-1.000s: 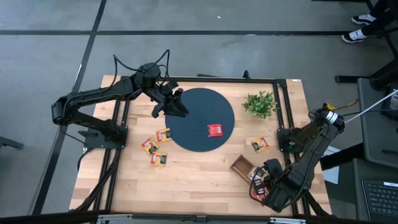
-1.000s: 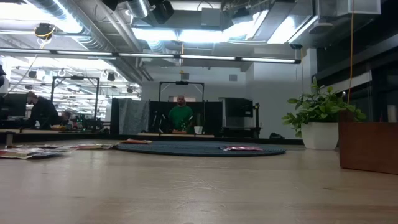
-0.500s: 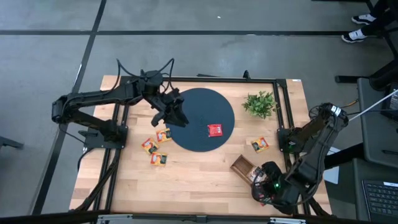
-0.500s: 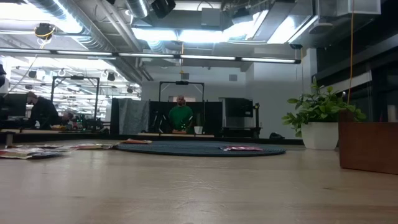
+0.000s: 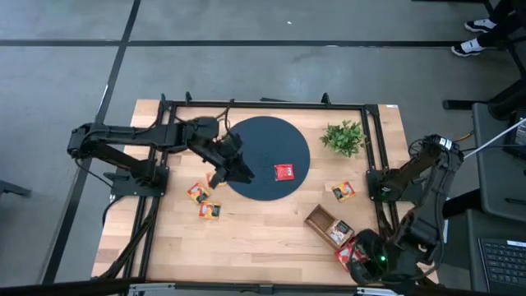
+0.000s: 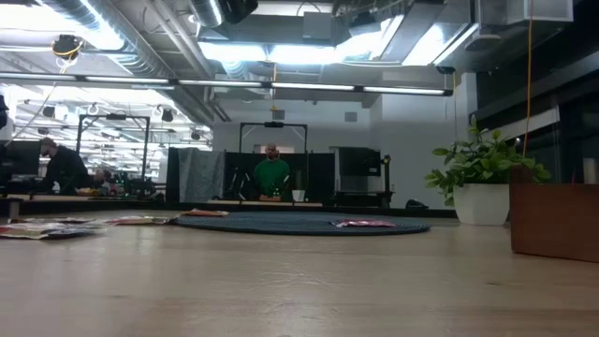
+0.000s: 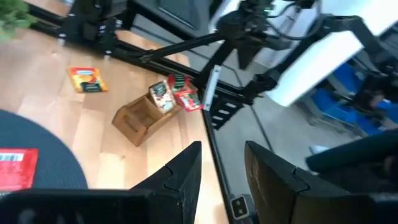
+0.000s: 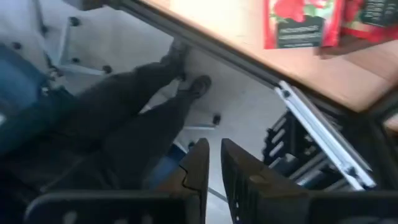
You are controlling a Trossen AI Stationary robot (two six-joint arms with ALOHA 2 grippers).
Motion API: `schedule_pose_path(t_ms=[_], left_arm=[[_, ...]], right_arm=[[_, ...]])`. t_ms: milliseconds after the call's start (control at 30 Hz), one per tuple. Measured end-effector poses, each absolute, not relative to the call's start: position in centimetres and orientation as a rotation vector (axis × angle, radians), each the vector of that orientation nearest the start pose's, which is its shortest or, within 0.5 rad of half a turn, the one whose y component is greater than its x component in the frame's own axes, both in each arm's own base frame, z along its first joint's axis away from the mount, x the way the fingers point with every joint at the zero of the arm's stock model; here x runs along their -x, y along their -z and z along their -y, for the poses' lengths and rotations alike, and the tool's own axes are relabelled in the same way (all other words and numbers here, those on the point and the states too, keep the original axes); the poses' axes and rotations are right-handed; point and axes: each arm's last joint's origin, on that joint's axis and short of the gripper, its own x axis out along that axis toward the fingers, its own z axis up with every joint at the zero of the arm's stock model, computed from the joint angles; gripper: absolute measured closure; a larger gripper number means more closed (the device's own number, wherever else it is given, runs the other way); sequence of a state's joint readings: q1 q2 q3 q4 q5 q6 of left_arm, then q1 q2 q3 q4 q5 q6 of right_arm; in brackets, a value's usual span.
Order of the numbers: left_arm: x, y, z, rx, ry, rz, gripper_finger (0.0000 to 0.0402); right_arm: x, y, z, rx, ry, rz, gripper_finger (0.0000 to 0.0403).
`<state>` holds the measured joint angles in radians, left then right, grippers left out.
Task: Pick & Place Tea
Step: Put the red tea bag into the right section of the wooden organizer
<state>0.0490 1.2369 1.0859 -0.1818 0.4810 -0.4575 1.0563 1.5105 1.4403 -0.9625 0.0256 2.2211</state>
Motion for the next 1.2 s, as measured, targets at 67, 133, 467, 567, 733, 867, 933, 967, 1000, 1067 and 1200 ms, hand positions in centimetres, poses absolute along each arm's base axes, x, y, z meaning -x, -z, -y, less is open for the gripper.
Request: schedule_pose_path(t_ms=[67, 133, 467, 567, 733, 867, 933, 967, 1000, 1067, 1200], left_arm=[[-27.4, -34.4, 0.8, 0.539, 0.306, -0.417, 0.0284], [-27.4, -34.4, 1.7, 0.545, 0.263, -0.413, 0.0284], [-27.2, -34.4, 4.9, 0.54, 0.137, -0.391, 0.0284], [-27.1, -34.4, 5.3, 0.529, 0.107, -0.38, 0.0284], [-27.0, -34.4, 5.7, 0.549, 0.089, -0.377, 0.0284], [-27.0, -34.4, 5.7, 0.58, 0.082, -0.379, 0.0284], [-27.0, -34.4, 5.7, 0.581, 0.081, -0.378, 0.0284], [-27.0, -34.4, 5.7, 0.581, 0.079, -0.378, 0.0284], [-27.0, -34.4, 5.7, 0.58, 0.076, -0.377, 0.0284], [-27.0, -34.4, 5.7, 0.58, 0.072, -0.375, 0.0284], [-27.0, -34.4, 5.7, 0.595, 0.069, -0.376, 0.0284]], right_arm=[[-14.6, -32.6, -26.8, -1.326, 0.421, -1.323, 0.0338], [-14.2, -32.3, -27.5, -1.313, 0.405, -1.326, 0.0317], [-13.4, -27.6, -31.0, -1.153, 0.513, -1.379, 0.0238], [-13.5, -25.6, -31.8, -1.08, 0.581, -1.381, 0.0236], [-14.2, -23.4, -34.0, -1.108, 0.521, -1.369, 0.0236], [-14.6, -22.2, -35.8, -1.15, 0.414, -1.365, 0.0236], [-14.4, -21.4, -36.1, -1.147, 0.452, -1.367, 0.0236], [-14.3, -21.1, -36.0, -1.143, 0.481, -1.369, 0.0236], [-14.2, -20.9, -36.0, -1.128, 0.509, -1.37, 0.0236], [-14.0, -20.4, -35.9, -1.113, 0.554, -1.365, 0.0236], [-14.4, -19.9, -36.4, -1.145, 0.526, -1.317, 0.0236]])
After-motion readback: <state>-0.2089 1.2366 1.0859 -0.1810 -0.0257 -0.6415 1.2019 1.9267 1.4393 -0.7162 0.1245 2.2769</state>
